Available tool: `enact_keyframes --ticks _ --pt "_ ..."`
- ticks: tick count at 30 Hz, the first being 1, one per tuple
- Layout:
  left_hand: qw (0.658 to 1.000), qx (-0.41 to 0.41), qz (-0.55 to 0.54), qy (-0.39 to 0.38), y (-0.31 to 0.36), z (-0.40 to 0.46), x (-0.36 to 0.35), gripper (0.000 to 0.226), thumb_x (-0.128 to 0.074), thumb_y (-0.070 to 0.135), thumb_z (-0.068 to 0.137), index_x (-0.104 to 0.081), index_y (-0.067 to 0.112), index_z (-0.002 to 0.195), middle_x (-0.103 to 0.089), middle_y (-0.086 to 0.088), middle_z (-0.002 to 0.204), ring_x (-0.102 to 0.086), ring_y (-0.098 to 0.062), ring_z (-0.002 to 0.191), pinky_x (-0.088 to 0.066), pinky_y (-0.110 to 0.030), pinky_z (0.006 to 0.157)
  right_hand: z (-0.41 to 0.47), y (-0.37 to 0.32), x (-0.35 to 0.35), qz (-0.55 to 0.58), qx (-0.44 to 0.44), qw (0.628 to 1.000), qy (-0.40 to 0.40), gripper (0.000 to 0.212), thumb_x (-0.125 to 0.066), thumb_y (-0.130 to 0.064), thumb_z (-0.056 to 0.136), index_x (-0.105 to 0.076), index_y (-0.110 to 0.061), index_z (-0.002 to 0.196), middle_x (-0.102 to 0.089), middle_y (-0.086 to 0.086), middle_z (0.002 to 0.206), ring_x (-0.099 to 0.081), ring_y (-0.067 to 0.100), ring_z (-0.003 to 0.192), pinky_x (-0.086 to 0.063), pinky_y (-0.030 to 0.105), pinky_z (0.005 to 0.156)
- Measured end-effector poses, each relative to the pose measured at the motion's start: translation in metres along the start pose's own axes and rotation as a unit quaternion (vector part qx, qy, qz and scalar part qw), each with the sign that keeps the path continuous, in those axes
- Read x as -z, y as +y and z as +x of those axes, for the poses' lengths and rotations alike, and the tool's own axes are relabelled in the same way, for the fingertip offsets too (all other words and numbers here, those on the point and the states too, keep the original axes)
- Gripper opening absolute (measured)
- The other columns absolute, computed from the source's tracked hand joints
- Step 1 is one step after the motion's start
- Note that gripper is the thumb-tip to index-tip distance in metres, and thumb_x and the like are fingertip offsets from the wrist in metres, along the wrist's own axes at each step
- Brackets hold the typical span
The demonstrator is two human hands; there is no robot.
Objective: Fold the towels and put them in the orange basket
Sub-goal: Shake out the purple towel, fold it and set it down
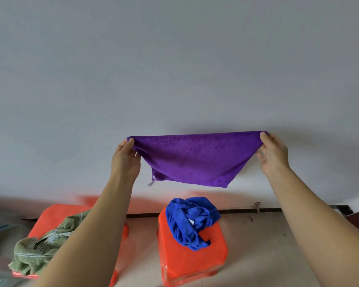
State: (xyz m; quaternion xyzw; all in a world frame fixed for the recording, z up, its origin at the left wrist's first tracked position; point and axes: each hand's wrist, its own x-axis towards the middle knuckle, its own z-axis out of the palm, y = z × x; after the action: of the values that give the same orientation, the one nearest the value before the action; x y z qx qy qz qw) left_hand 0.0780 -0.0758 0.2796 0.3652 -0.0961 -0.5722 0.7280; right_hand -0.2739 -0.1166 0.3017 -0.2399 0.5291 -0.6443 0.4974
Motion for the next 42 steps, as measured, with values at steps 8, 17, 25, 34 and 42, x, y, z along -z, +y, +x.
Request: enact_keyframes --ticks 8,17,25,34,42 --pt "0.995 0.051 0.086 0.028 -0.038 0.063 0.009 0.023 -0.046 -0.003 0.094 -0.059 0.011 0.081 -0.065 0.005 0.057 -0.057 -0.007 0.058 -0.043 -0.019 0.070 0.052 0.027 -0.006 -0.059 -0.034 0.997 0.023 0.018 -0.054 -0.009 0.094 -0.052 -0.020 0.080 -0.057 -0.001 0.077 -0.055 0.009 0.063 -0.043 0.028 0.058" --pt "0.997 0.061 0.044 0.026 -0.043 0.050 0.017 0.028 -0.046 0.000 0.095 -0.071 0.008 0.084 -0.065 0.000 0.063 -0.063 -0.009 0.057 -0.055 -0.018 0.071 0.046 0.037 0.016 -0.093 -0.041 0.995 0.011 0.014 -0.052 -0.012 0.095 -0.053 -0.020 0.085 -0.060 0.000 0.087 -0.061 0.012 0.081 -0.053 0.027 0.073" --pt "0.989 0.095 0.112 -0.002 -0.044 -0.021 0.071 0.025 -0.060 0.007 0.080 -0.077 0.019 0.066 -0.068 0.007 0.066 -0.066 -0.003 0.064 -0.054 -0.016 0.073 -0.009 0.053 0.062 -0.147 -0.073 0.986 0.005 0.018 -0.047 -0.007 0.097 -0.051 -0.018 0.083 -0.060 0.002 0.090 -0.061 0.013 0.088 -0.051 0.029 0.086" --pt "0.941 0.249 0.196 0.118 -0.100 -0.098 0.191 0.041 -0.045 -0.001 0.093 -0.075 0.015 0.069 -0.070 0.004 0.065 -0.067 -0.005 0.057 -0.045 -0.022 0.077 -0.072 0.149 0.155 -0.256 -0.224 0.940 0.041 0.020 -0.047 -0.002 0.095 -0.054 -0.015 0.081 -0.063 0.006 0.083 -0.061 0.014 0.077 -0.046 0.037 0.091" --pt "0.916 0.292 0.224 0.158 -0.147 -0.069 0.235 0.017 -0.047 -0.003 0.093 -0.062 0.005 0.091 -0.069 -0.002 0.064 -0.066 -0.007 0.057 -0.056 -0.017 0.066 -0.058 0.218 0.178 -0.297 -0.282 0.910 0.069 0.016 -0.048 -0.002 0.094 -0.053 -0.012 0.084 -0.059 0.019 0.101 -0.058 0.029 0.095 -0.045 0.041 0.095"
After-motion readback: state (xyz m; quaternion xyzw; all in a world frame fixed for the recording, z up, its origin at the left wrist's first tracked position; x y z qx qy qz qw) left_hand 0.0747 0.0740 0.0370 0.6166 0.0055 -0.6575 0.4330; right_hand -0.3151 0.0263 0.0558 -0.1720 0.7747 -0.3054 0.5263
